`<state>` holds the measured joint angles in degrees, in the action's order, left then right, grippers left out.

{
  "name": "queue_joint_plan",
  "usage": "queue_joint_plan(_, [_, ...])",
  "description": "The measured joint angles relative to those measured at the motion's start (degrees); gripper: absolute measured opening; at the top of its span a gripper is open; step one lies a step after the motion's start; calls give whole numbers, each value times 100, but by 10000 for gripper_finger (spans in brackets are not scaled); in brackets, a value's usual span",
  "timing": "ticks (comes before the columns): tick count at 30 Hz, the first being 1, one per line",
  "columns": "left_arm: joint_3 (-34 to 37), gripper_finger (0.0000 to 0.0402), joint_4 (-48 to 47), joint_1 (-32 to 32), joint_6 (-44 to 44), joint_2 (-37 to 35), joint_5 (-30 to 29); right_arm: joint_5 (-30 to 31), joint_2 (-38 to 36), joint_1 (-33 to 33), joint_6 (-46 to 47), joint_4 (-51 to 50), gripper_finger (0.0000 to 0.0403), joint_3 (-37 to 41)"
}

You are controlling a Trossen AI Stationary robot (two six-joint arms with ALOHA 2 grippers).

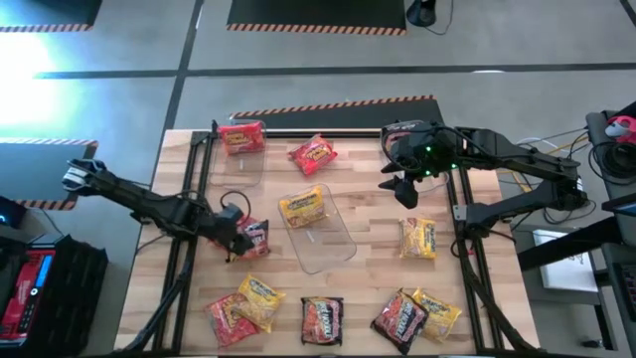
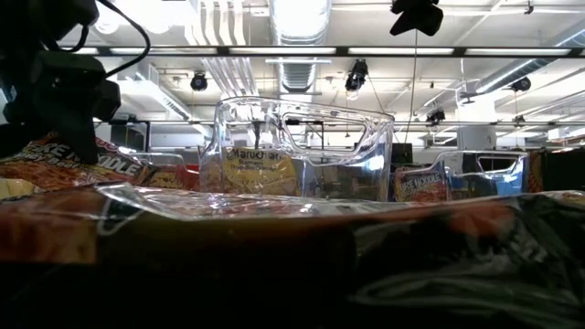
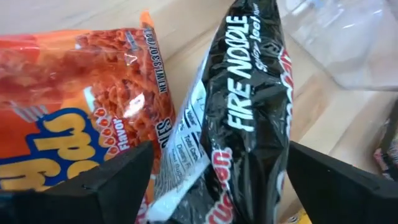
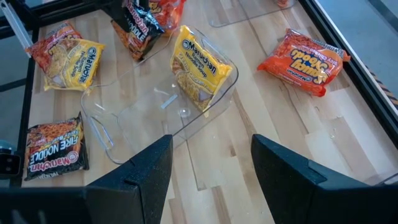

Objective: Sort Maruchan noodles
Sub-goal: Put the top left black noodle pack into the top right transparent bin

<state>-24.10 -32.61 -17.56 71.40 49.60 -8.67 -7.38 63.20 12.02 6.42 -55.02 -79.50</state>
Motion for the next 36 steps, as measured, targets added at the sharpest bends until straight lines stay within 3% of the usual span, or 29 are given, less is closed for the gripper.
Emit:
queue_joint_plan(6, [48, 268, 208, 2, -77, -4, 11, 0, 0, -1, 0, 0, 206, 1])
queue_joint_plan(20, [20, 81, 799, 2, -143, -9, 226, 0, 0, 0, -1, 1, 206, 1])
queue_joint_plan(36, [-635, 75, 909, 2, -492, 2, 219, 183, 34, 0, -22, 97, 206, 2])
